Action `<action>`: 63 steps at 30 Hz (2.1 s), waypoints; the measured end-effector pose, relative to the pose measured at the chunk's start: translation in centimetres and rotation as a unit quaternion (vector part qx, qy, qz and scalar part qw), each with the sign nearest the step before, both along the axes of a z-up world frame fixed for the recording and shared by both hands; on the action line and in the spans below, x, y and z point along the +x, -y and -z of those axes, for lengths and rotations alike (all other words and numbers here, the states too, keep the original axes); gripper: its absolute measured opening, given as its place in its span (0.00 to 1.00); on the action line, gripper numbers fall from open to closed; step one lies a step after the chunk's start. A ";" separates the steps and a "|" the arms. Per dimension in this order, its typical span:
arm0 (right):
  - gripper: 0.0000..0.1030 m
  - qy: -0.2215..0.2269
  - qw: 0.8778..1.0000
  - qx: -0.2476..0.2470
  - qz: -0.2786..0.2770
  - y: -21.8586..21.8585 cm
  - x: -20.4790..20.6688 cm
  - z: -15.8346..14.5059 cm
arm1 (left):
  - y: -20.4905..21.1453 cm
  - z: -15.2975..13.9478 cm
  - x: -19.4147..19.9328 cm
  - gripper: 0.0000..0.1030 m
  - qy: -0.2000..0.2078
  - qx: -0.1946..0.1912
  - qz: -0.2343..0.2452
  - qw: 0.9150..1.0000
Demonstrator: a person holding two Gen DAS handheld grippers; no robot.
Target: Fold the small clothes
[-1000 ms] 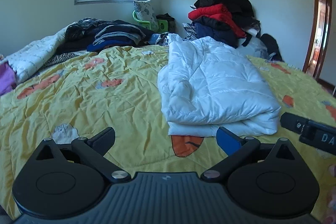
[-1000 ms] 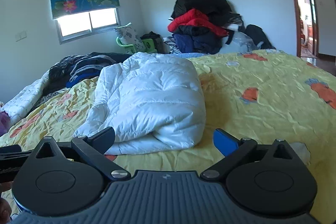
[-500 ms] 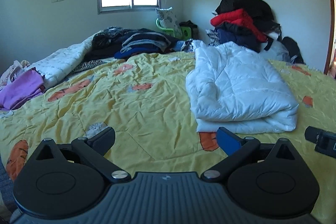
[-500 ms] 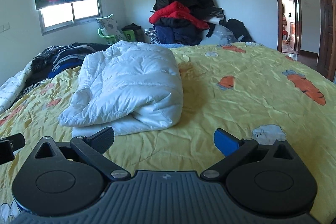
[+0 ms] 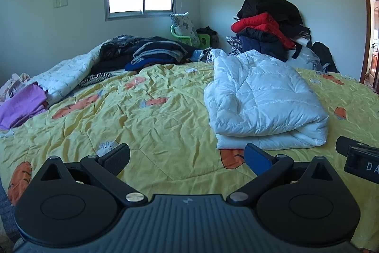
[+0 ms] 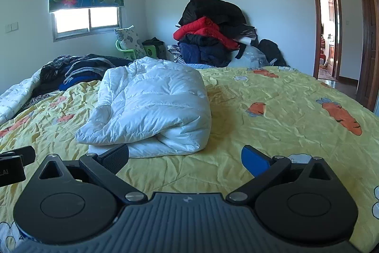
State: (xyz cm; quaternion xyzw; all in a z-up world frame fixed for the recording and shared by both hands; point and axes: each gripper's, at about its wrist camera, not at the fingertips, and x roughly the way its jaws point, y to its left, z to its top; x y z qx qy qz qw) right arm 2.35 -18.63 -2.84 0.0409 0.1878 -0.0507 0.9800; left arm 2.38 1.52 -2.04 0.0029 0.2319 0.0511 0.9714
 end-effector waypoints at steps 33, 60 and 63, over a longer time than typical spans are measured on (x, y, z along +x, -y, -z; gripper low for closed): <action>1.00 -0.001 1.000 0.000 -0.002 0.1 -0.5 -0.1 | 0.3 0.1 0.1 1.00 -0.003 0.001 0.007 1.000; 1.00 -0.006 1.000 0.006 -0.009 0.3 -0.1 0.4 | 0.9 0.5 -0.1 1.00 -0.008 -0.001 0.036 0.999; 1.00 -0.008 1.000 0.010 -0.010 0.3 -0.1 0.5 | 1.1 0.6 -0.2 1.00 0.000 0.011 0.030 0.999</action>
